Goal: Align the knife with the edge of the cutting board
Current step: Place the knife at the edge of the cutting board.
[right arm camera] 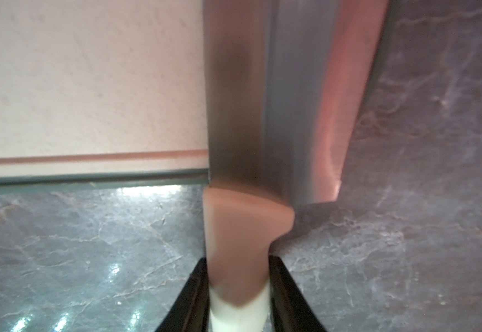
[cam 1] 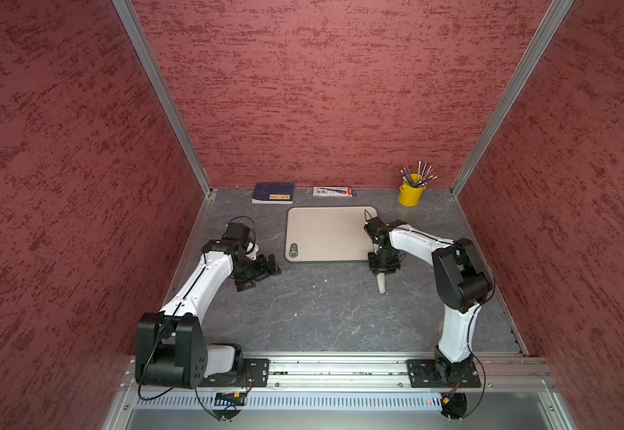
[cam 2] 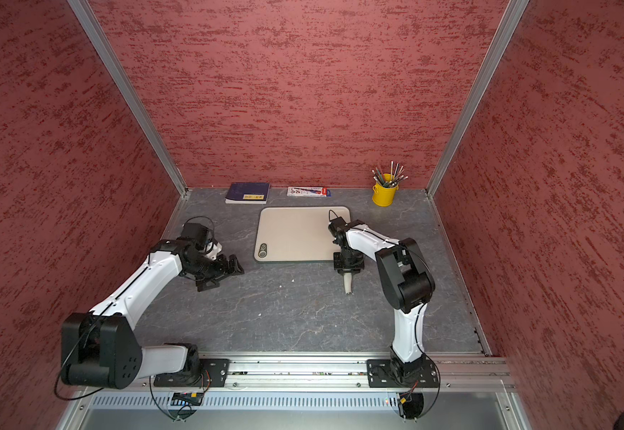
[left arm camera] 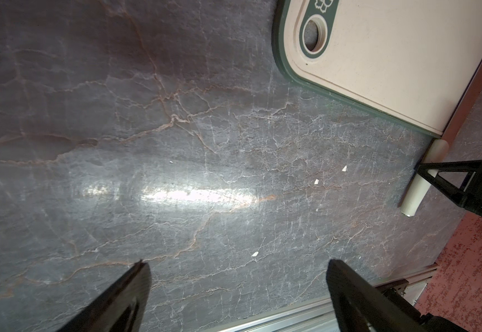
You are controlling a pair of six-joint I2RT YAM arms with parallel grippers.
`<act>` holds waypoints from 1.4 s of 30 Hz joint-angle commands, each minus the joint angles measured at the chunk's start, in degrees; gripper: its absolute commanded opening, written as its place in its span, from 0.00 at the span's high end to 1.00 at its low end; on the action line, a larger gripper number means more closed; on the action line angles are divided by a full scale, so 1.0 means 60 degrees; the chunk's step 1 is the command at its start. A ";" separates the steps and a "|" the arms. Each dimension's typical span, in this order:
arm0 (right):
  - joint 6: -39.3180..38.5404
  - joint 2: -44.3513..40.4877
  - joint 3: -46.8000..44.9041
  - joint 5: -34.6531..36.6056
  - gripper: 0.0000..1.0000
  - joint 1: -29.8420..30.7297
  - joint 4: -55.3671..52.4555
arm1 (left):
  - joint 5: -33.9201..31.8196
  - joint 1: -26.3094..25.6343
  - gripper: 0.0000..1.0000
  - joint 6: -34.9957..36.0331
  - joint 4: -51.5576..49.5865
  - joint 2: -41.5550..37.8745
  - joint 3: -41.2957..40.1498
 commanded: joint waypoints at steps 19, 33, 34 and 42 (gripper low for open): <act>-0.0098 -0.0119 0.0257 -0.0136 0.69 0.0019 0.0209 | -0.0108 -0.0038 0.00 0.0022 -0.0084 0.0039 0.0072; -0.0228 -0.0104 0.0373 0.0032 0.71 0.0123 0.0126 | -0.0145 -0.0140 0.00 0.0008 -0.0088 0.0039 0.0072; -0.0232 -0.0119 0.0384 0.0068 0.71 0.0150 0.0111 | -0.0137 -0.0148 0.00 0.0001 -0.0091 0.0050 0.0072; -0.0285 -0.0105 0.0474 0.0107 0.72 0.0193 0.0067 | -0.0123 -0.0153 0.00 0.0023 -0.0085 0.0038 0.0072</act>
